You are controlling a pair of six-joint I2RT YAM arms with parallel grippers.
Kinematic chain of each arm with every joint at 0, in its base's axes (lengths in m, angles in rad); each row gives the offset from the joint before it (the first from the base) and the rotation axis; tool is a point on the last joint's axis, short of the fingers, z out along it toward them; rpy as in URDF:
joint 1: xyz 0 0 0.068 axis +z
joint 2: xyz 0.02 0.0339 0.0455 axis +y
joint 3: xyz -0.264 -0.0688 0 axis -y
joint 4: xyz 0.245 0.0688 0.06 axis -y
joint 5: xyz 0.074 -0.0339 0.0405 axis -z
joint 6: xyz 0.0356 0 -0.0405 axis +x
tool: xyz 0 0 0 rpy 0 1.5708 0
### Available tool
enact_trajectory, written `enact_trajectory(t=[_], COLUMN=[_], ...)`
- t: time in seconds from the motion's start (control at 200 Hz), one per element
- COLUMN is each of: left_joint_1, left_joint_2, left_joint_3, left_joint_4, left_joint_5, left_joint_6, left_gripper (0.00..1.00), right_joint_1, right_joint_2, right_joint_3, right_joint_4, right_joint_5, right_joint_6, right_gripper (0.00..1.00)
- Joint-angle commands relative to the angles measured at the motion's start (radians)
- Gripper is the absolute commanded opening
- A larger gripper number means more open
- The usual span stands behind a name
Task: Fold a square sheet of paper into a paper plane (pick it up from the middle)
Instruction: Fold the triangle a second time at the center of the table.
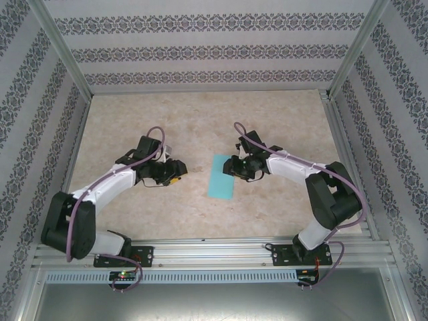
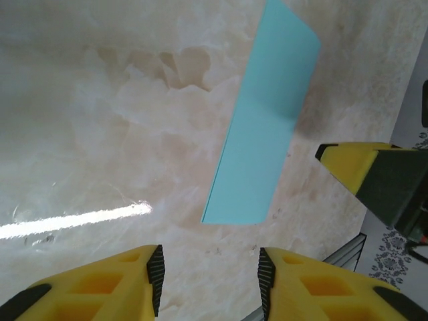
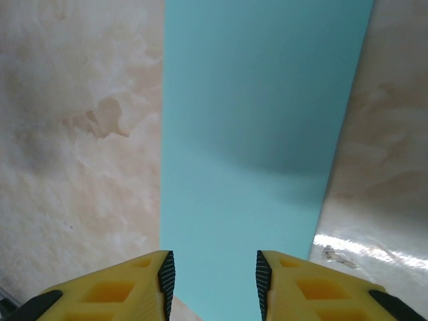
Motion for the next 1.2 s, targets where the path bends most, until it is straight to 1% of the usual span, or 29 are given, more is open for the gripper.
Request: enact_trajectory(t=[0.0, 0.08, 0.14, 0.35, 0.45, 0.684, 0.874, 0.964, 1.069, 1.194], left_joint_1=[-0.03, -0.044, -0.054, -0.075, -0.093, -0.118, -0.145, -0.162, -0.18, -0.205], left_joint_2=[0.064, 0.103, 0.116, 0.175, 0.213, 0.285, 0.347, 0.385, 0.41, 0.424], left_joint_3=[0.04, 0.054, 0.054, 0.072, 0.1, 0.146, 0.199, 0.229, 0.248, 0.256], left_joint_4=[0.095, 0.104, 0.13, 0.193, 0.193, 0.209, 0.19, 0.155, 0.121, 0.062], left_joint_5=[0.054, 0.055, 0.06, 0.062, 0.06, 0.048, 0.045, 0.038, 0.015, -0.039], left_joint_6=[-0.023, -0.022, -0.028, -0.042, -0.044, -0.05, -0.04, -0.026, -0.023, -0.02], left_gripper=[0.45, 0.45, 0.45, 0.46, 0.46, 0.46, 0.48, 0.49, 0.49, 0.49], right_joint_1=[0.012, 0.012, 0.012, 0.013, 0.008, 0.008, 0.005, 0.003, 0.003, 0.0], right_joint_2=[0.017, 0.018, 0.01, 0.051, 0.069, 0.08, 0.09, 0.096, 0.093, 0.099], right_joint_3=[-0.032, -0.028, -0.045, -0.072, -0.076, -0.083, -0.122, -0.134, -0.144, -0.149], right_joint_4=[0.042, 0.009, 0.019, 0.073, 0.079, 0.042, 0.073, 0.086, 0.081, 0.085], right_joint_5=[-0.005, 0.026, 0.046, 0.003, -0.013, 0.023, 0.019, 0.013, 0.029, 0.026], right_joint_6=[0.036, 0.036, 0.038, 0.037, 0.035, 0.006, 0.02, 0.027, 0.027, 0.027], right_gripper=[0.39, 0.39, 0.39, 0.38, 0.38, 0.38, 0.38, 0.38, 0.38, 0.37])
